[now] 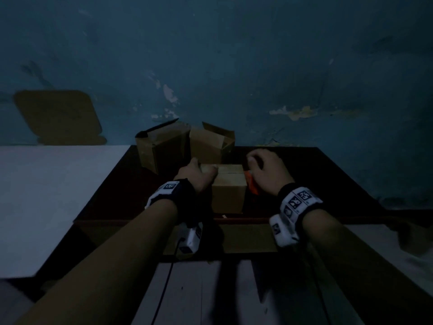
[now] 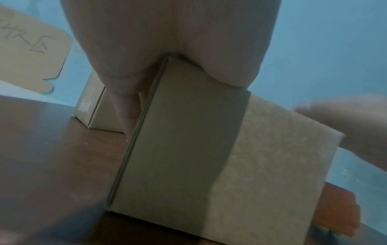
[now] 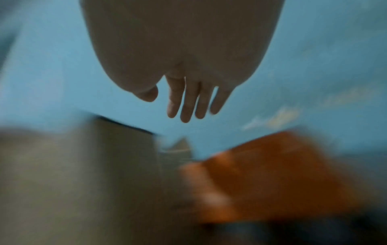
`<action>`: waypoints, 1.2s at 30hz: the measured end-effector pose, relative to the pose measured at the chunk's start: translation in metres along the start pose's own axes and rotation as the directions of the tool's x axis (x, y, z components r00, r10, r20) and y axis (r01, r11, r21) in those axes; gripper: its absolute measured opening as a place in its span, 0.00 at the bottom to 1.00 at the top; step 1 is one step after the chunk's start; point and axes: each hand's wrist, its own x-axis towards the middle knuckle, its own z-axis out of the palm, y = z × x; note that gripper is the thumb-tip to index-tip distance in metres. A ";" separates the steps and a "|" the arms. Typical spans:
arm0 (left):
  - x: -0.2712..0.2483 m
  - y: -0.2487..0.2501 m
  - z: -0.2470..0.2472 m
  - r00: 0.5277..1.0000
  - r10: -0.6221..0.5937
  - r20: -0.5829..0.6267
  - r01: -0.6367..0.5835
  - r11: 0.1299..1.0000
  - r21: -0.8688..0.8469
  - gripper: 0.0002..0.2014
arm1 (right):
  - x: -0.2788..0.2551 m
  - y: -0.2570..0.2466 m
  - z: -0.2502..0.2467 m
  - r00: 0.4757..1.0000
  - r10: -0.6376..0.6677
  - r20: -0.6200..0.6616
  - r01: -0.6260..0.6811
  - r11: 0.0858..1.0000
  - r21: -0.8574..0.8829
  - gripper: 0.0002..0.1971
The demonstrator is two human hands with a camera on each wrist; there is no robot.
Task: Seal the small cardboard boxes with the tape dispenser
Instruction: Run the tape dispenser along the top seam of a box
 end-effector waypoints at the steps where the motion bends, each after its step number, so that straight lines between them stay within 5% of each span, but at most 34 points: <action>1: 0.000 0.000 0.001 1.000 -0.005 -0.004 0.005 1.000 -0.004 0.35 | 0.000 -0.014 0.007 0.999 -0.003 0.046 -0.002 0.993 0.114 0.14; 4: 0.001 0.000 0.003 1.000 -0.010 -0.016 0.009 1.000 -0.024 0.33 | -0.005 -0.041 0.034 0.968 0.057 0.245 -0.130 0.948 0.291 0.19; 8: 0.006 -0.003 0.004 1.000 -0.006 -0.009 0.005 0.996 -0.088 0.31 | -0.005 -0.039 0.050 0.958 0.171 0.231 -0.256 0.872 0.417 0.24; 19: 0.012 -0.017 0.004 0.996 0.091 0.019 -0.083 0.961 -0.263 0.26 | -0.008 -0.026 0.064 0.859 0.362 0.363 -0.490 0.374 0.787 0.23; 22: 0.011 -0.023 0.000 0.992 0.118 0.050 -0.092 0.927 -0.364 0.25 | -0.010 -0.027 0.065 0.859 0.370 0.353 -0.484 0.366 0.795 0.21; 25: 0.011 -0.019 -0.004 0.990 0.119 0.078 -0.094 0.959 -0.266 0.25 | -0.011 -0.034 0.061 0.859 0.406 0.311 -0.477 0.415 0.774 0.16; 28: 0.005 -0.006 -0.010 0.979 0.176 -0.106 -0.169 0.983 0.073 0.23 | -0.012 -0.044 0.062 0.855 0.459 0.242 -0.473 0.498 0.727 0.13; 30: -0.006 0.003 -0.014 0.927 0.298 -0.228 -0.196 0.903 0.383 0.20 | -0.012 -0.053 0.066 0.856 0.483 0.185 -0.460 0.549 0.698 0.08; 32: -0.014 0.008 -0.016 0.913 0.366 -0.181 -0.235 0.834 0.499 0.16 | -0.011 -0.058 0.070 0.847 0.516 0.128 -0.458 0.585 0.669 0.06; 36: -0.014 0.006 -0.018 0.972 0.236 -0.010 -0.219 0.918 0.329 0.16 | -0.010 -0.065 0.073 0.800 0.595 0.077 -0.502 0.593 0.629 0.05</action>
